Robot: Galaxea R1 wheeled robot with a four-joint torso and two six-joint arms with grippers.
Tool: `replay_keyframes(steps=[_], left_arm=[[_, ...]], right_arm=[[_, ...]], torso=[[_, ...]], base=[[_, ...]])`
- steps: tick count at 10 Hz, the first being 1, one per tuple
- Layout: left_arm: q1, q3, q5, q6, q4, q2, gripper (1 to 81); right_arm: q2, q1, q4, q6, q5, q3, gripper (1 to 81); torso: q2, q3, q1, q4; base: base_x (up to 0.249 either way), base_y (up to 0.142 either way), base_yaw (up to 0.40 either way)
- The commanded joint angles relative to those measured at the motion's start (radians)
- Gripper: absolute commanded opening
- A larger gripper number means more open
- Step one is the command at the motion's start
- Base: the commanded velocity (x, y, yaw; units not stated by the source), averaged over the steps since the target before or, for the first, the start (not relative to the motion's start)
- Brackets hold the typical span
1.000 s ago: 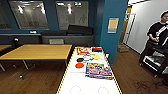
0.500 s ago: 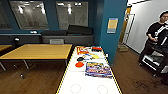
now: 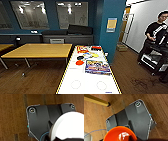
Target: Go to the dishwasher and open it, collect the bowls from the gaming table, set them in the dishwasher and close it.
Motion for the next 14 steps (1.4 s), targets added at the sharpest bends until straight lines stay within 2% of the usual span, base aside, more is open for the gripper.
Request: replay_keyframes(steps=[1, 5, 6, 14], left_arm=[[-0.039, -0.026, 0.038, 0.011, 0.009, -0.004, 1.0], [-0.016, -0.084, 0.012, 0.017, 0.008, 0.025, 1.0], [-0.011, -0.114, 0.011, 0.018, 0.009, 0.045, 1.0], [0.001, -0.124, 0.009, 0.024, 0.008, 0.054, 1.0]], right_arm=[[-0.02, 0.034, -0.024, -0.002, -0.054, 0.008, 1.0], [0.025, 0.031, -0.035, -0.002, -0.068, -0.052, 1.0], [0.02, 0.031, -0.042, -0.002, -0.068, -0.036, 1.0], [0.055, 0.034, -0.051, -0.002, -0.068, -0.071, 1.0]], torso=[[0.0, 0.0, 0.001, 0.0], [0.0, 0.0, 0.001, 0.0], [0.0, 0.0, 0.001, 0.0], [0.0, 0.0, 0.001, 0.0]], base=[[-0.12, 0.0, 0.0], [-0.128, 0.0, 0.0], [-0.129, 0.0, 0.0], [-0.132, 0.0, 0.0]])
